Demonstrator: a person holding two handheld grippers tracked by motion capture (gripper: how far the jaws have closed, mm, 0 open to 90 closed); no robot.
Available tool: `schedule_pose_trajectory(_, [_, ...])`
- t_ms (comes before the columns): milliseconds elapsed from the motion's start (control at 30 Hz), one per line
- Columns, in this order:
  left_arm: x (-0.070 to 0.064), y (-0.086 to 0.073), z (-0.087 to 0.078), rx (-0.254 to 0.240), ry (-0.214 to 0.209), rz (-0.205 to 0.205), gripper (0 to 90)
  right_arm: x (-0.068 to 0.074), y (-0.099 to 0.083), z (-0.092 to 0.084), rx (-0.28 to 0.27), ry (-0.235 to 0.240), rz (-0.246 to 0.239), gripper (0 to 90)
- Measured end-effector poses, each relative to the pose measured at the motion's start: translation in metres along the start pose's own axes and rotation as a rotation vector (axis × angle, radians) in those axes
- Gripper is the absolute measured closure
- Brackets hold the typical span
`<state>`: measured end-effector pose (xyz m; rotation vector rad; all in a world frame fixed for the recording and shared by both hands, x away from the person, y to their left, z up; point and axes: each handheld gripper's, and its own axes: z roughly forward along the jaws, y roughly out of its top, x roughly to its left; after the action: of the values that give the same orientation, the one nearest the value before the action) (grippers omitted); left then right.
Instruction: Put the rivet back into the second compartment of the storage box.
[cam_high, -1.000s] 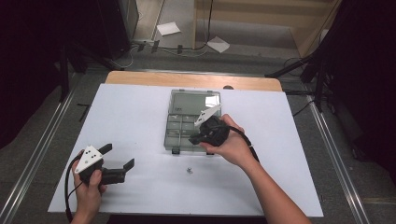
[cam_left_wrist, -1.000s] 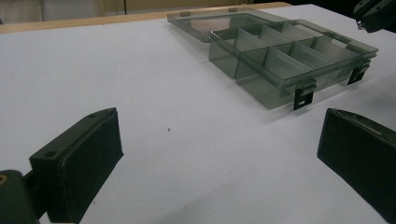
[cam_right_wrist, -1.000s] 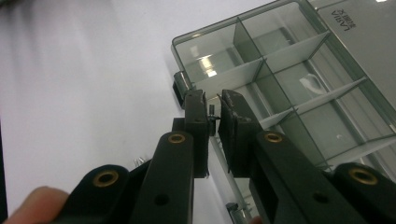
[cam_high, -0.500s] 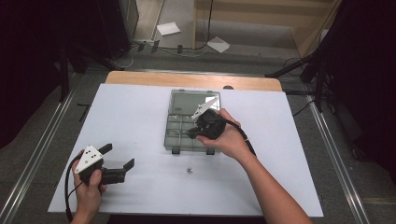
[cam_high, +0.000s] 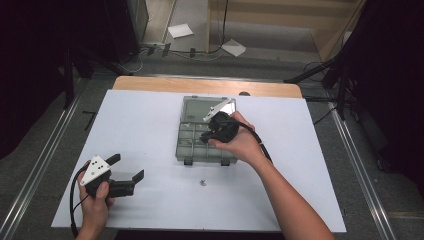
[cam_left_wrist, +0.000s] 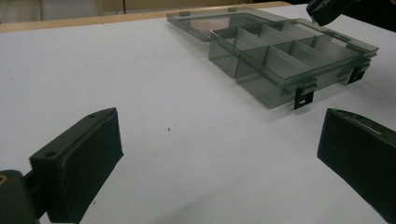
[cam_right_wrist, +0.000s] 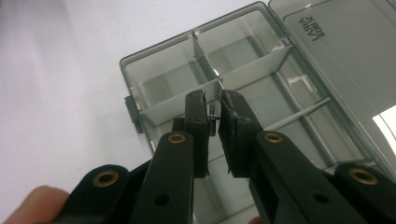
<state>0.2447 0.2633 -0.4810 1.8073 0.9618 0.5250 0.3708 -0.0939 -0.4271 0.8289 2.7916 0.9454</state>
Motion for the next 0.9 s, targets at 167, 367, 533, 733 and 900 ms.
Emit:
schedule_pose_trajectory(167, [0.000, 0.000, 0.000, 0.004, 0.003, -0.003, 0.0, -0.005, 0.004, 0.003, 0.005, -0.005, 0.005, 82.7])
schedule_pose_trajectory(367, [0.002, -0.001, 0.000, 0.000, 0.002, -0.002, 0.0, -0.011, 0.009, 0.008, 0.008, -0.016, 0.019, 82.7])
schedule_pose_trajectory(533, [0.001, -0.001, 0.000, 0.001, 0.002, 0.000, 0.0, -0.016, 0.012, 0.014, 0.013, -0.024, 0.026, 82.7])
schedule_pose_trajectory(733, [0.001, -0.001, 0.000, 0.002, 0.005, 0.005, 0.0, -0.023, 0.012, 0.020, 0.022, -0.031, 0.042, 82.6])
schedule_pose_trajectory(900, [0.002, -0.001, 0.000, 0.004, 0.008, 0.008, 0.0, -0.027, 0.011, 0.026, 0.033, -0.042, 0.049, 82.7])
